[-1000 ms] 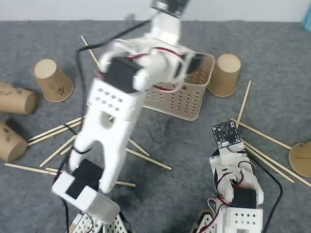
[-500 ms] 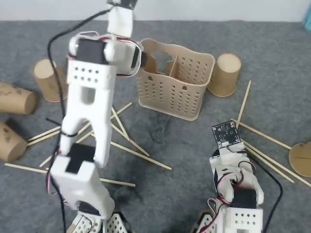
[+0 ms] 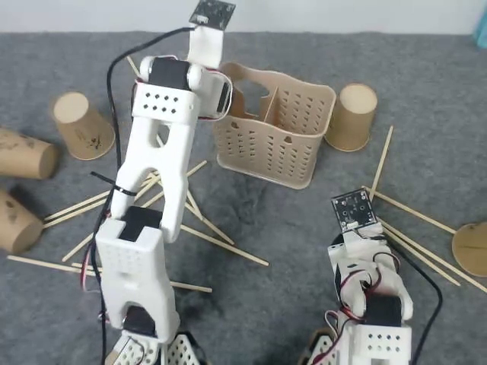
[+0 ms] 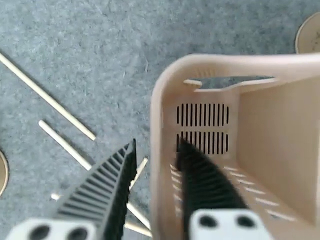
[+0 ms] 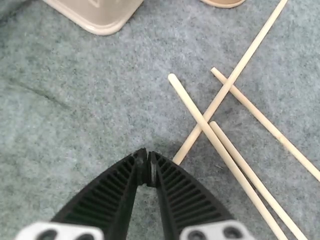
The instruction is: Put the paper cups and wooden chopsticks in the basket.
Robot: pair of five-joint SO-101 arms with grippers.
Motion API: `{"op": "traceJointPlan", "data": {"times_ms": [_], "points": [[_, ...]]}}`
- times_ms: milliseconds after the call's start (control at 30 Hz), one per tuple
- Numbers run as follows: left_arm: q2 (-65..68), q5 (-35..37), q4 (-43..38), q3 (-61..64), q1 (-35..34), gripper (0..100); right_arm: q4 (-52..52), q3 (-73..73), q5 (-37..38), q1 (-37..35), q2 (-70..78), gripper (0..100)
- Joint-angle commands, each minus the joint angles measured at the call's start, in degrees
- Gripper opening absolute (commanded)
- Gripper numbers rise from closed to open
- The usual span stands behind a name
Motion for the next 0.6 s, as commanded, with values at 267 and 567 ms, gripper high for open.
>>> {"op": "traceJointPlan", "data": {"times_ms": [267, 567], "points": [[-1.0, 10.9, 9.1, -2.7, -0.4, 1, -1.5, 0.1, 0.6, -0.1, -0.7, 0.9], [-5.0, 14.3, 9.1, -1.5, 0.1, 1, -1.5, 0.1, 0.6, -0.1, -0.7, 0.9]]}}
